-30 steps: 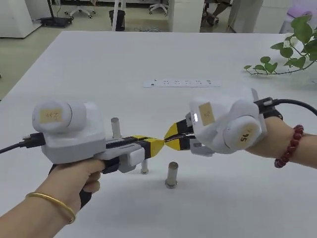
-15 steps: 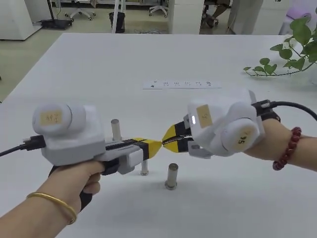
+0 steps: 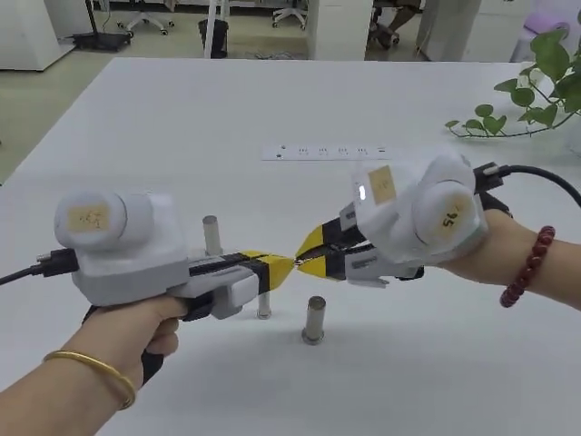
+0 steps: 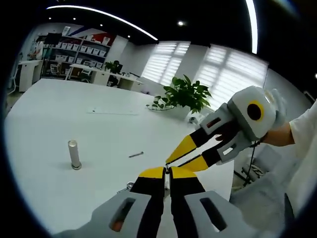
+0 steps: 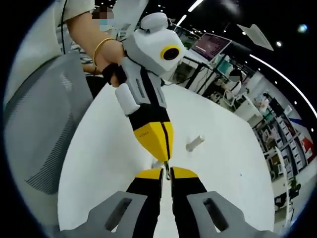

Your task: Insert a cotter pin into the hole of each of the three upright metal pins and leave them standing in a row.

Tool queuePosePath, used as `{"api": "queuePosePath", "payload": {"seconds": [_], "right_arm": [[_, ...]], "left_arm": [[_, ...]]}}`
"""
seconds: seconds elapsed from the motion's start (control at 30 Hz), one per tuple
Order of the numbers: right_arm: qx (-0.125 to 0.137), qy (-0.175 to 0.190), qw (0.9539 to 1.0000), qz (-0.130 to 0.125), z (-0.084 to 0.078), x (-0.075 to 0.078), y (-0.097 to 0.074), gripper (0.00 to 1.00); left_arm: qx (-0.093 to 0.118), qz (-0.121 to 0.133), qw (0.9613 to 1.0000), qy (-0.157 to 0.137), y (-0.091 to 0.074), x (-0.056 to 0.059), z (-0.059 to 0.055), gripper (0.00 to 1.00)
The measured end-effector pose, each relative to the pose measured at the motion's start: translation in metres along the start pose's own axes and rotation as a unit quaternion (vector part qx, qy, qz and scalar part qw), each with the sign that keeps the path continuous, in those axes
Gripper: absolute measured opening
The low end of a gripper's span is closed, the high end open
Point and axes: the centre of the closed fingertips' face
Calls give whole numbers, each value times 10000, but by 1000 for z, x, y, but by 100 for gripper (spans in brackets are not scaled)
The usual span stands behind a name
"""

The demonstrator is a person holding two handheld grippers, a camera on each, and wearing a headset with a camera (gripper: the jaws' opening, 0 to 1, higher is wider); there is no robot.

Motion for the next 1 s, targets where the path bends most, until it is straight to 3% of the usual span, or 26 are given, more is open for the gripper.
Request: {"api": "queuePosePath", "payload": {"seconds": [0.13,0.27,0.4,0.5,0.73,1.0], "right_arm": [[160,442,9988,150,-3,-1,-2,10],[420,927,9943,306,-4,-3,-4,13],[707,1398,9857,620,-4,-9,-7,14],[787,1417,9843,703,-6,-12,-9,15],[1030,1629,9750,1105,-3,-27,-11,15],[1042,1643,9717,1343,-1,-40,-11,15]], "left_arm": [[3,3,9998,173,-1,-2,-3,0],[-11,-38,9989,460,-2,-1,-5,0],[-26,-172,9970,749,-3,3,-6,0],[-41,-298,9958,860,-4,7,-8,0],[-61,-604,9932,993,-11,14,-12,0],[-62,-883,9889,1192,-20,24,-15,0]]}}
Point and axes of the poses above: the centre of the closed fingertips' face, and the gripper's own axes: y roughly forward along the fingers, x roughly to its right, z roughly out of its top, and after that the axes turned 8 degrees about z, right-handed
